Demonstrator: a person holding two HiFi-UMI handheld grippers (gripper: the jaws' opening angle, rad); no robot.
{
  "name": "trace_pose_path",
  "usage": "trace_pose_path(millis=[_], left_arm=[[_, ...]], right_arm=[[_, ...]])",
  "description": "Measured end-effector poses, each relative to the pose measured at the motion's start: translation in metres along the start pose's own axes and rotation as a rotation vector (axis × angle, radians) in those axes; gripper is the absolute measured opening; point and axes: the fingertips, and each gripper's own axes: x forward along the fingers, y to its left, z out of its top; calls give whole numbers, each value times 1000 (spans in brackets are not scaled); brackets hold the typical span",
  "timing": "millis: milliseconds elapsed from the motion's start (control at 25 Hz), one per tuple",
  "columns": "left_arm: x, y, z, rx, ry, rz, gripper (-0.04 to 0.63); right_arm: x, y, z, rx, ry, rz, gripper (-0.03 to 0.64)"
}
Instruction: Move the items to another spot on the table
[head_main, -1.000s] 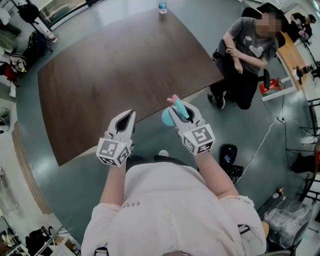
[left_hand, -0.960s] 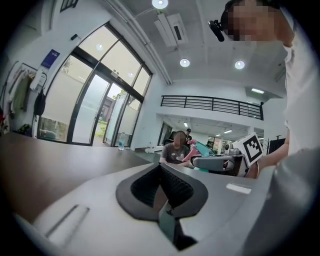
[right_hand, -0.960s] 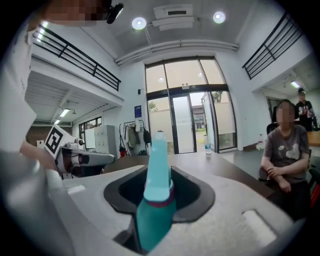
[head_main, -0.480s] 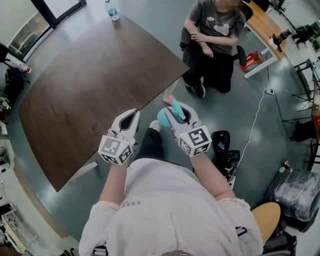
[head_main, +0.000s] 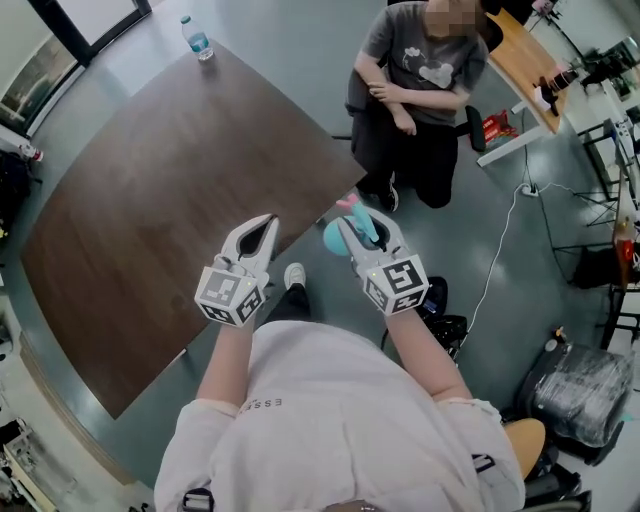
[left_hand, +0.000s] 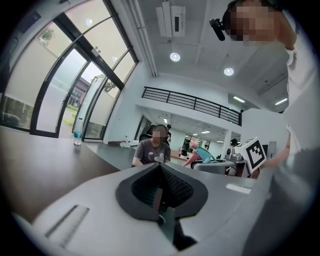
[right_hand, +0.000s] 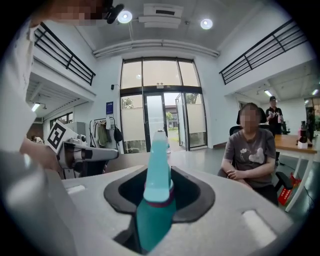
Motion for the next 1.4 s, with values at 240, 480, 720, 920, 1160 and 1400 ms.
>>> trace_pose_path(millis=[240,480,720,920,1160,1400], left_arm=[[35,60,27,-12,-27,57,15],[53,97,34,-33,-31,120,15],[47,126,37,-48,-54,277,15],[41,154,46,-50,-88,441,15],[37,172,48,-75,-118,597,15],[30,189,33,-93,-121,692,15]], right_arm=[[67,-27,16,-26,26,39,123],[129,-41,25,-88,44,102,123],[176,-43,36,-166,43,231,123],[226,-38,38,-184,68,384,123],[271,-34,36,-208,94,516,123],[293,-42,23,-213,102,551,123]])
